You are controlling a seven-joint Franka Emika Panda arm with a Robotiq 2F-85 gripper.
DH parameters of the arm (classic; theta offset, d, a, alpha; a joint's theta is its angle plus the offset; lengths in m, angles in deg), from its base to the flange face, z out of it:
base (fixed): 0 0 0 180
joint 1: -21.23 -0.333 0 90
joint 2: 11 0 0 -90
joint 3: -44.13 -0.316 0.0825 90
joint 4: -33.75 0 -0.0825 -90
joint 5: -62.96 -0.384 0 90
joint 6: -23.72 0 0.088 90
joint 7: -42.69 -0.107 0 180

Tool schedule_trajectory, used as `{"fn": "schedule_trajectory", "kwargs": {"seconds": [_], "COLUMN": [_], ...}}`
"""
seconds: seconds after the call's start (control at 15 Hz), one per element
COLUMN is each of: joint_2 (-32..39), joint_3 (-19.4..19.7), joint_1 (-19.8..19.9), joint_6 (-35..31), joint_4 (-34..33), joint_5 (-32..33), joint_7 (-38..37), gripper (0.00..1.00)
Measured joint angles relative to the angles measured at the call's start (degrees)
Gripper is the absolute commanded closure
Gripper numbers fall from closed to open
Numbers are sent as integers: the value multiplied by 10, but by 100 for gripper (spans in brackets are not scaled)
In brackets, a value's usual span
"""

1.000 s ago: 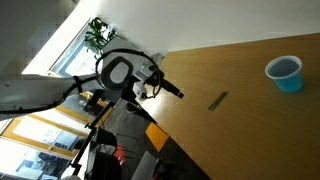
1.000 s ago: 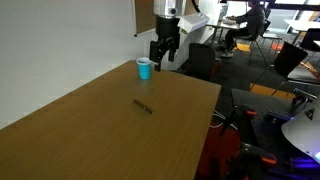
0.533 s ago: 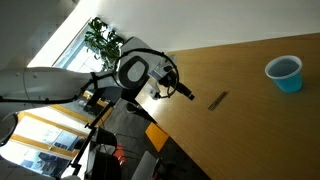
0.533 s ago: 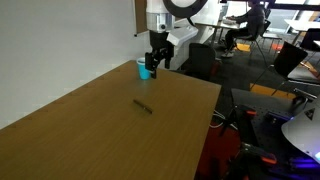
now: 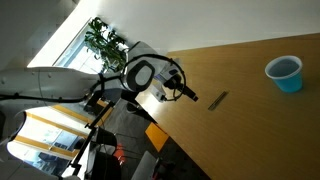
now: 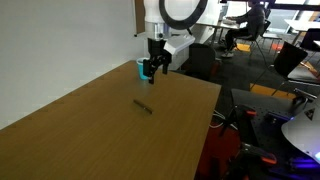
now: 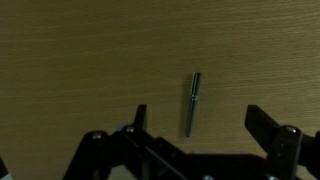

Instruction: Place the black pen inside the blue and white cup

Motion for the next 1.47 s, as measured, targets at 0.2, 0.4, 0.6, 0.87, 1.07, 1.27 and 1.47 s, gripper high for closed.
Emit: {"fn": "schedule_trajectory", "kwargs": {"seconds": [0.2, 0.4, 0.6, 0.87, 1.07, 1.27, 1.47], "joint_2": [47, 94, 138, 187, 220, 251, 277], "joint_3": [0, 0, 0, 0, 3, 15, 25], "joint_1": [-3, -7, -11, -16, -19, -27, -34], "joint_6": [-54, -87, -94, -110, -134, -141, -141], "joint_4": [-2, -15, -46, -94, -124, -153, -178], "joint_5": [-12, -27, -52, -76, -80, -80, -80], "joint_7": [0, -5, -7, -9, -20, -33, -42], "gripper": [0, 0, 0, 0, 0, 0, 0]}}
